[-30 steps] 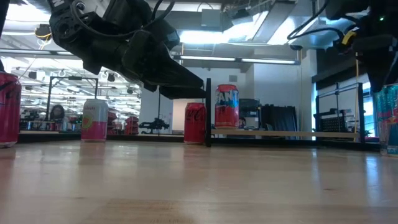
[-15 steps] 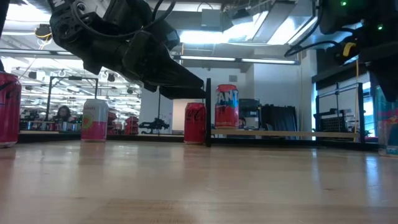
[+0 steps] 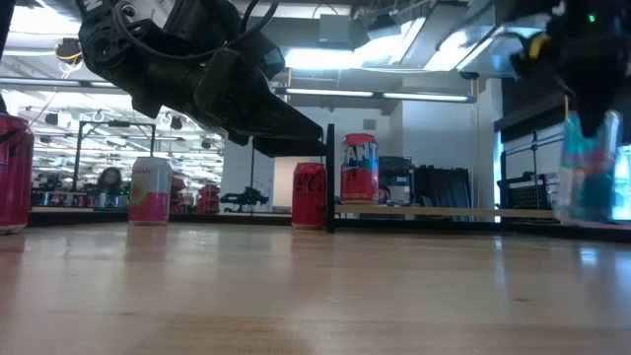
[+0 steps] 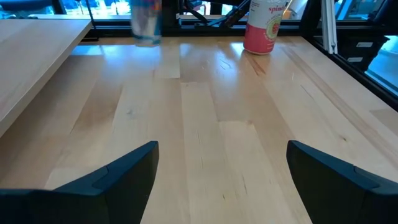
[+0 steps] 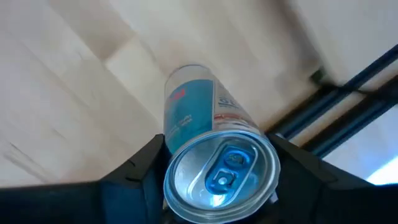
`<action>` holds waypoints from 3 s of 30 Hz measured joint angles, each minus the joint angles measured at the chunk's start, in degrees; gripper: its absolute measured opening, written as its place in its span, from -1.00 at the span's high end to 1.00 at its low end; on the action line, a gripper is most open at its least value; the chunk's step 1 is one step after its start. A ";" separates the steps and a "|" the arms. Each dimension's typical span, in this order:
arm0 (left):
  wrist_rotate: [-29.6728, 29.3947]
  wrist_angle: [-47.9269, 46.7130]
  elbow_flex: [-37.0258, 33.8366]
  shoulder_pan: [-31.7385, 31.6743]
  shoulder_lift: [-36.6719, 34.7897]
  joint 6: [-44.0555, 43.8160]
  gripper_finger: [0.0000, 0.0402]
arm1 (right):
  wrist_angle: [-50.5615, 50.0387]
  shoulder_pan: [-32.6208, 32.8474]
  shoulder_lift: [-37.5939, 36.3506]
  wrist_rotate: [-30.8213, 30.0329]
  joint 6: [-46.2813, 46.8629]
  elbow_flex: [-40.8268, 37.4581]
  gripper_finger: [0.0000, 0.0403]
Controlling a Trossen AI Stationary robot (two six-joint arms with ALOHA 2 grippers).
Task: Place canned beverage on shelf
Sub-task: Put the top blue soda can on the shelf, then put the blue soda can on the shelf aligned with the other blue soda can
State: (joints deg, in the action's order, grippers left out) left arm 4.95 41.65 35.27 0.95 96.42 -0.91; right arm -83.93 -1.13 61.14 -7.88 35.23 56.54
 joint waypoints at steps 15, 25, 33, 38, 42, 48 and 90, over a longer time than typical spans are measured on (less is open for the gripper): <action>0.02 0.02 0.02 0.00 0.00 -0.09 -0.66 | 1.96 -13.83 19.72 -9.00 -29.09 29.41 -0.03; 0.47 -0.02 0.02 0.74 0.00 -0.07 -0.66 | 2.16 -28.30 37.22 -3.40 -43.42 44.06 -0.03; 0.46 -0.02 0.02 1.03 0.00 -0.05 -0.66 | 4.90 -31.69 45.61 -0.40 -50.41 47.80 -0.05; 0.46 -0.02 0.02 1.03 0.00 -0.04 -0.66 | 7.01 -32.01 47.52 0.88 -51.75 47.80 -0.05; 0.46 -0.02 0.02 1.03 0.00 -0.02 -0.66 | 8.97 -32.00 47.59 1.69 -52.05 47.82 -0.05; 0.47 -0.03 0.02 1.03 0.00 -0.04 -0.66 | 9.58 -31.97 47.59 1.73 -52.05 47.82 -0.06; -0.01 -2.77 0.02 1.86 0.00 -0.47 -0.66 | 3.64 -27.28 32.46 3.02 -45.36 43.86 -0.49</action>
State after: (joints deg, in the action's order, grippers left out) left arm 4.94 38.88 35.29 2.81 96.42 -1.38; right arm -80.29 -28.40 93.60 -4.86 -10.13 100.39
